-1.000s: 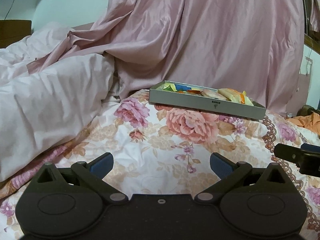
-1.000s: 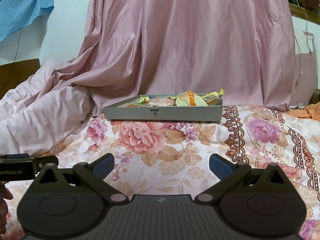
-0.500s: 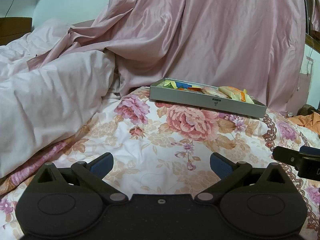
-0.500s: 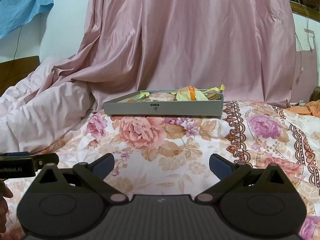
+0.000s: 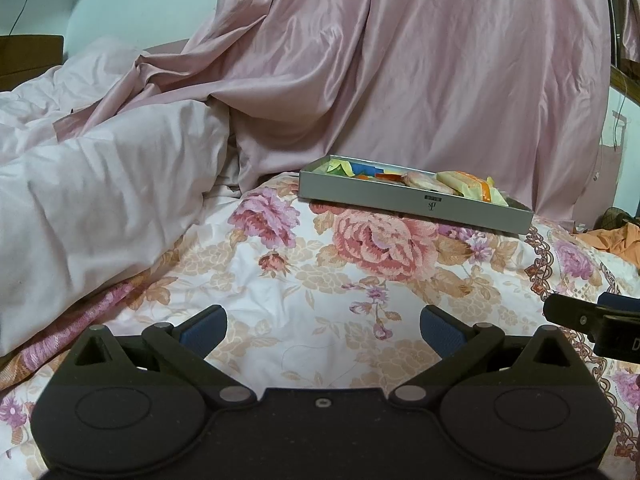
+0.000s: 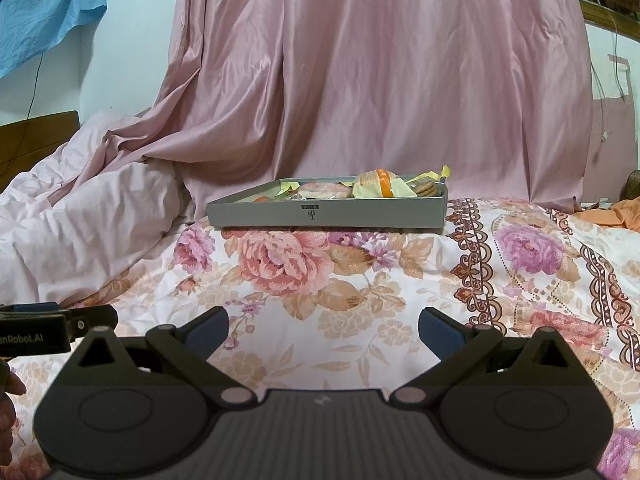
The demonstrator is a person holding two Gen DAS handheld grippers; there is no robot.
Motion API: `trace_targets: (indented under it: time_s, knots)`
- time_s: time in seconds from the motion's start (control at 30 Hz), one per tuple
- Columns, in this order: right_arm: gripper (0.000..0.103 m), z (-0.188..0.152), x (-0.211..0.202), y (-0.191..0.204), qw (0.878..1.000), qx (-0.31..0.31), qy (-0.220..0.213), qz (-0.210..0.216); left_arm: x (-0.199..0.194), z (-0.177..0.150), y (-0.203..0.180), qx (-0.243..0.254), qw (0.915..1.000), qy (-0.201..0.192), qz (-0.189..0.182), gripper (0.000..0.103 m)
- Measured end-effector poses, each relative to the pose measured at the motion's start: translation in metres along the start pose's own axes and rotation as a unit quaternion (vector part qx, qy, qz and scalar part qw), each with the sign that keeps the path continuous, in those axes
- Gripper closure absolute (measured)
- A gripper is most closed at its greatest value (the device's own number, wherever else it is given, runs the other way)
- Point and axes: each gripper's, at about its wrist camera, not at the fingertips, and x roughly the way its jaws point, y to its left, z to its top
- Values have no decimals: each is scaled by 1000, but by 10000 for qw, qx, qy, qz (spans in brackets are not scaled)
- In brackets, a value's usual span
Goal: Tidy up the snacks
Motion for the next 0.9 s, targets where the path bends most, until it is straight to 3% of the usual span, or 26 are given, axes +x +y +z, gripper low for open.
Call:
trace_targets:
  time_s: [0.7,0.9]
  knots:
    - [0,-2,1,1,10000,0,10,13,-1,-2,-3,-2,9999,84,131,1]
    - [0,-3,0,2,10000,-14,12,31,0,-3,-4,-45,9998,213,0,1]
